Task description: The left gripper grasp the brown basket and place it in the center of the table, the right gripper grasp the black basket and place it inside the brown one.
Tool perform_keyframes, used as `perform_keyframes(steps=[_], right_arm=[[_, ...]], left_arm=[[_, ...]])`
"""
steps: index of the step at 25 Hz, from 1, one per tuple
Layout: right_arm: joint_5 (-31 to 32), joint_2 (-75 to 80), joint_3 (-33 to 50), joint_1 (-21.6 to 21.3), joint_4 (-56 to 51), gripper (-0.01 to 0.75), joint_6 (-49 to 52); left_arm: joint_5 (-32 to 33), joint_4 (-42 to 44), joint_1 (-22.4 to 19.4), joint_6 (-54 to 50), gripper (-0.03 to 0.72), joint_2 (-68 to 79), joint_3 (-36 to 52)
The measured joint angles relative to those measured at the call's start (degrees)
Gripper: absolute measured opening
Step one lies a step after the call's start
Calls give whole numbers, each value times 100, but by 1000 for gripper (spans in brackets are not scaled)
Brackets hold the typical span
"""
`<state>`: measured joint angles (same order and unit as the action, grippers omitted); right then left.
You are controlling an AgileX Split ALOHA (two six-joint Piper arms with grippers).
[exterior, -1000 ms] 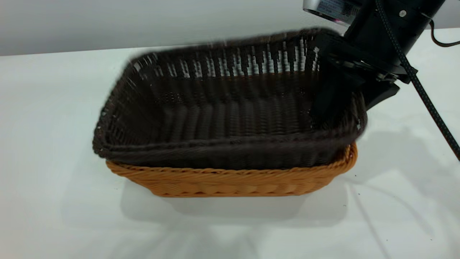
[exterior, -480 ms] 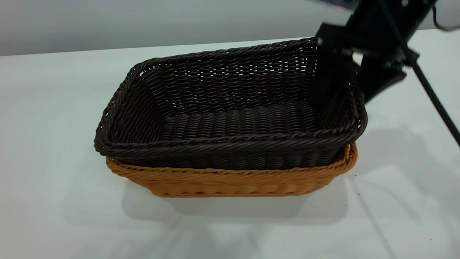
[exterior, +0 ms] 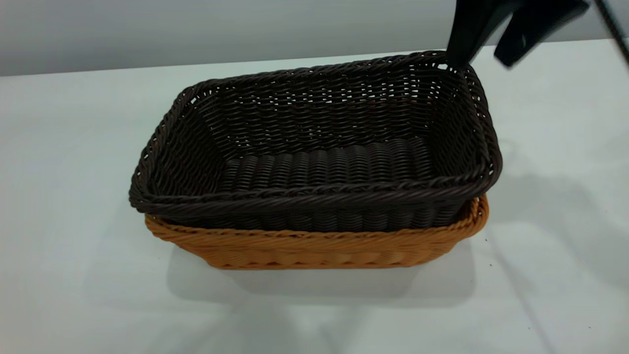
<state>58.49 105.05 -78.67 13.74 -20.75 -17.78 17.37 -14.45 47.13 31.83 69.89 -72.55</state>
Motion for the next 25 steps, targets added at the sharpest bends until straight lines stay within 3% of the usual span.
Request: perform_keyframes(steps=[4,8,11,15,18,25], right_arm=[[-5,-559,0,0,0,448,11],[-89,-1220,0,5,-29,339,11],[-110,-1746,0,5,-104,206,11],[-110,-2512,0,5,-186,34,11],[-110,-3099,5,5,-181,6,11],[-506,-4530,179,5,136,3,-10]], left_arm=[[135,5,0,0,550,-116,0],[370,11,0,0,479,-335,0],[596,11,0,0,349,-541,0],[1165,22,0,-51,112,-765,12],[1363,27,0,-126,20,-899,12],[1741,582,0,-760,0,-1069,26]])
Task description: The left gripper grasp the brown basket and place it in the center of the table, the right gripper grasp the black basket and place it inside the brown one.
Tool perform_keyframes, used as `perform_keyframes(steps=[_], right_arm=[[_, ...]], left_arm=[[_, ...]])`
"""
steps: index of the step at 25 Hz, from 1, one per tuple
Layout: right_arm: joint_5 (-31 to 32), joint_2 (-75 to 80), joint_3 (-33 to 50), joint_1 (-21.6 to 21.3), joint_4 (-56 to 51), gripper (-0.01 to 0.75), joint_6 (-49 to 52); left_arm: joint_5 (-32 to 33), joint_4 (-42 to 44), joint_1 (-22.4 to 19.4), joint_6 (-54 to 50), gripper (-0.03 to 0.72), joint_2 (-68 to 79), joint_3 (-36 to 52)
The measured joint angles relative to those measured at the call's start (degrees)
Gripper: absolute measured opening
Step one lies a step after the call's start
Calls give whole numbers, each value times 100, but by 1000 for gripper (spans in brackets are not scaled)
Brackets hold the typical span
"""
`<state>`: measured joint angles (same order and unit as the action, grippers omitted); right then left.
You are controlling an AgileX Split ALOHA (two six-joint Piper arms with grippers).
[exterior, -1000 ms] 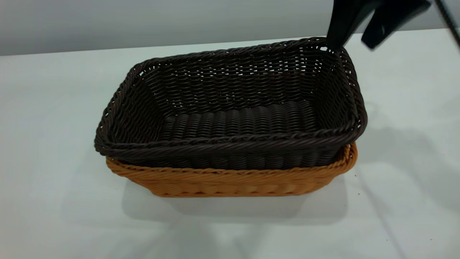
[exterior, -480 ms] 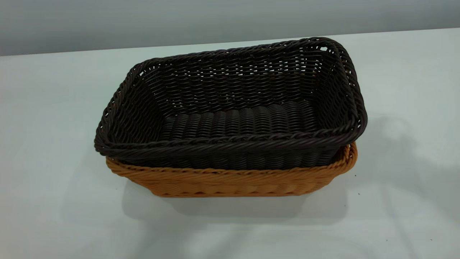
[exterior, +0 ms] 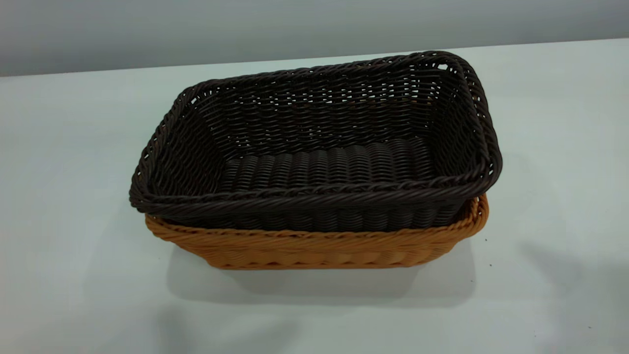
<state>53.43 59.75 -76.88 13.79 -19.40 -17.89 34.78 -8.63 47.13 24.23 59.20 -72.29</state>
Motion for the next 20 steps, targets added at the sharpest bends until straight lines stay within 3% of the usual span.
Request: perform_keyframes(steps=[6,12,20], right_arm=[[-151,-1394,559,0,122,3,12],[-10,-2775,1292,0,734,3,47],[691,-4506,2465,-5,891,3,500]], left_arm=[[493,721,0,-574,-1,-18,71],[465,863,110,-569,-1,-244,867],[588,1704,544,-1581,-1,-964,2035]])
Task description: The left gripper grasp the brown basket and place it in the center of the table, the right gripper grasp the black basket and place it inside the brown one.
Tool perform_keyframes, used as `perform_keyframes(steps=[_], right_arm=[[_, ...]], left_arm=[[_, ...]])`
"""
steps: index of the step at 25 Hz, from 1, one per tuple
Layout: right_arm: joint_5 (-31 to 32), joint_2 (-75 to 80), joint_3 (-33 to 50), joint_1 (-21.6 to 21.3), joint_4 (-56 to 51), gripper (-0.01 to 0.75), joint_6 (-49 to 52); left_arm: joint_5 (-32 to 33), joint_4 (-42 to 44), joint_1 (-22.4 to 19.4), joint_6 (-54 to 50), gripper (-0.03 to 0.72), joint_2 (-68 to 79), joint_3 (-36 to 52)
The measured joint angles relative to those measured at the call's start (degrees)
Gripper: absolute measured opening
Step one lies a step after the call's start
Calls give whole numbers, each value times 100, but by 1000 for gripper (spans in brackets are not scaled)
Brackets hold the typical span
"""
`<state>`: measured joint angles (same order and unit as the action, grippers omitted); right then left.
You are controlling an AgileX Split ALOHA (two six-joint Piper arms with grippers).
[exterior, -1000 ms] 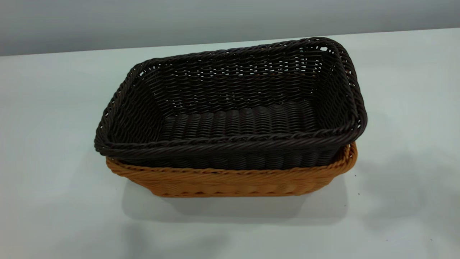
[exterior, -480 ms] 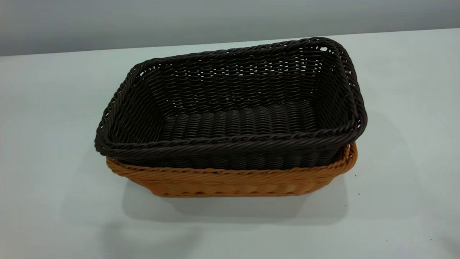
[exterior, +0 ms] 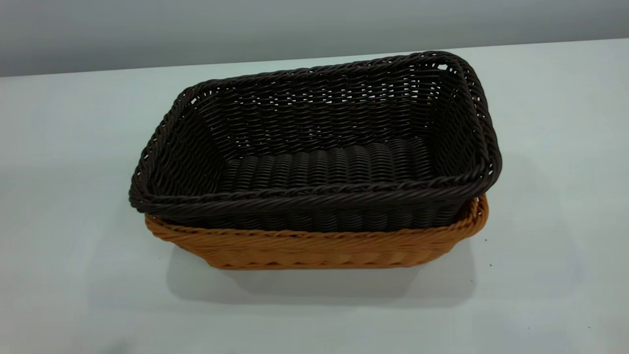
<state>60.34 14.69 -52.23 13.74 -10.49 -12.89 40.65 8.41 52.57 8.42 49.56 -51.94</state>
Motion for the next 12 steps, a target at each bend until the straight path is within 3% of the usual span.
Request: perform_keyframes(steps=[4,12], right_arm=[[-12,-727,700,0,156,3,357],[-148,-1479,2052,0,206,3,826]], left_arm=[[255,470,98,-640,-1,-401,357],[910,545,98,-1101,-1,-657,526]])
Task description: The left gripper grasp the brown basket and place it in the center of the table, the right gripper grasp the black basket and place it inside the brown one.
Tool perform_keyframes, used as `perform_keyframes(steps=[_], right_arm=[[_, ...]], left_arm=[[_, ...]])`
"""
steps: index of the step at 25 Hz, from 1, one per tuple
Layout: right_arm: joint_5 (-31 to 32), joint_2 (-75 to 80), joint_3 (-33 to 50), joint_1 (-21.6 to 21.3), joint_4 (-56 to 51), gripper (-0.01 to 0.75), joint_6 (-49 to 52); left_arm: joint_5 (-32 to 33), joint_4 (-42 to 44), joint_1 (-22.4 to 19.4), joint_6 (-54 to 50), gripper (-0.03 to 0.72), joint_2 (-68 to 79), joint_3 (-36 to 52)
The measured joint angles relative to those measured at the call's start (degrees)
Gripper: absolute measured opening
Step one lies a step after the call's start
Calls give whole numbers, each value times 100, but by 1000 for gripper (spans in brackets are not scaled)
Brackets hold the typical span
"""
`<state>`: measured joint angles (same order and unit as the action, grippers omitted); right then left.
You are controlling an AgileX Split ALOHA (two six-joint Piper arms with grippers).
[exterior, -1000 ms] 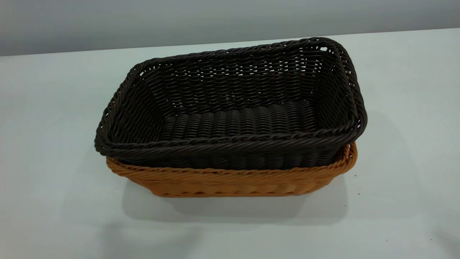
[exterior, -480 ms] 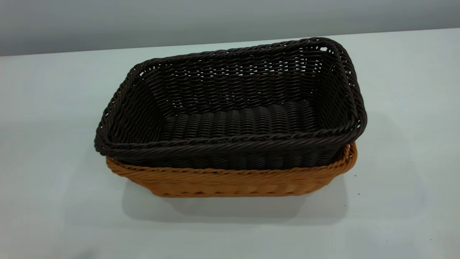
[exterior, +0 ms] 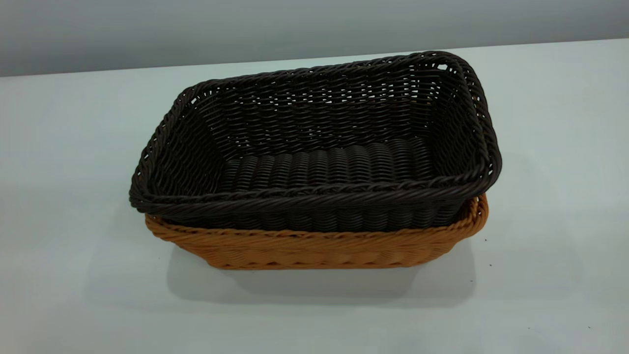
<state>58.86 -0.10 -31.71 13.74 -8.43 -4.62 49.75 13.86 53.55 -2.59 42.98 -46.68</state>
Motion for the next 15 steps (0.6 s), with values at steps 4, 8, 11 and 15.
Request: perform_keyframes(steps=[4,8,11,15], right_arm=[[10,5,322,0,-12,3,74],[128,10,378,0,1,3,74],[157,10,383,0,31,3,74],[170,10,383,0,84,3,-11]], left_arm=[[324,-285,0,-45,-1,4,184],[423,-575,0,-29,-1,-53,437],[584,-926,0,87,-1,-263,681],[990,-1474,0,315,-1,-778,1091]])
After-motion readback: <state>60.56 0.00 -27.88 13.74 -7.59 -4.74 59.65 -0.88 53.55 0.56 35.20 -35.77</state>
